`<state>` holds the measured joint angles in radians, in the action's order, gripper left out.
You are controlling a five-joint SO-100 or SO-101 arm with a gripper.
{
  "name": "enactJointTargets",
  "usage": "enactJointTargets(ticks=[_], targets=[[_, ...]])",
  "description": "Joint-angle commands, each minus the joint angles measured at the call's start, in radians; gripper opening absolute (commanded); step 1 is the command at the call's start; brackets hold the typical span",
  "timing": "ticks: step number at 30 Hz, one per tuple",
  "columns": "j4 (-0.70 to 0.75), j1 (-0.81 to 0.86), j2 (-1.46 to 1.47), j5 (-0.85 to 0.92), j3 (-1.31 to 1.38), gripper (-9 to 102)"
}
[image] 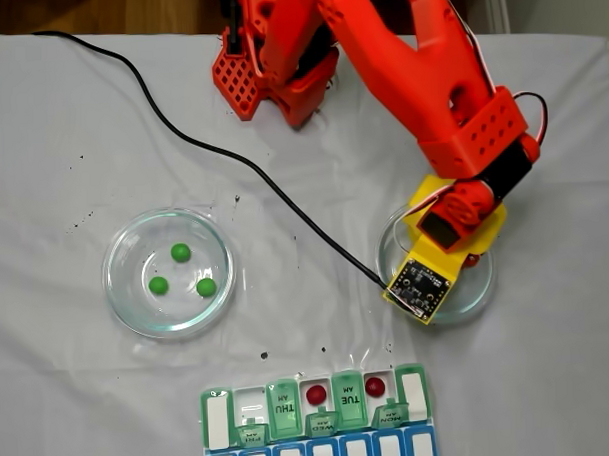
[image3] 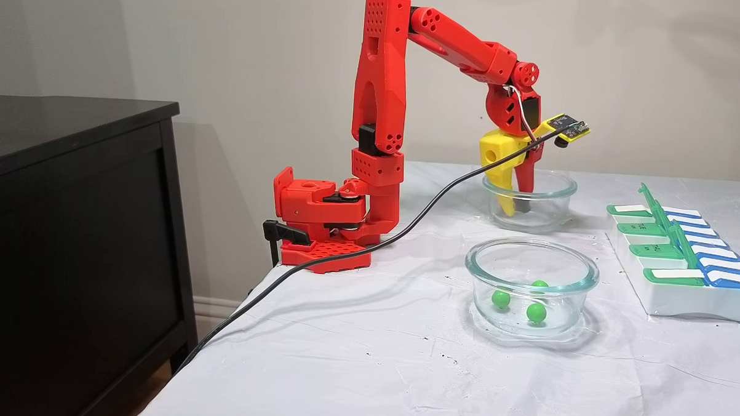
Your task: Sort medicines into box.
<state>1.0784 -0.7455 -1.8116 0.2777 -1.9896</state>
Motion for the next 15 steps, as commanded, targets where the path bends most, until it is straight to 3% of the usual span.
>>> enactJointTargets(ticks=[1,5,15], targets=[[0.005,-0.032,-0.002,-0.012,0.006,21],[-0.029,-0.04,-0.008,-0.035,0.008,22],[0.078,-0.041,0.032,-0.057,0.143,25]])
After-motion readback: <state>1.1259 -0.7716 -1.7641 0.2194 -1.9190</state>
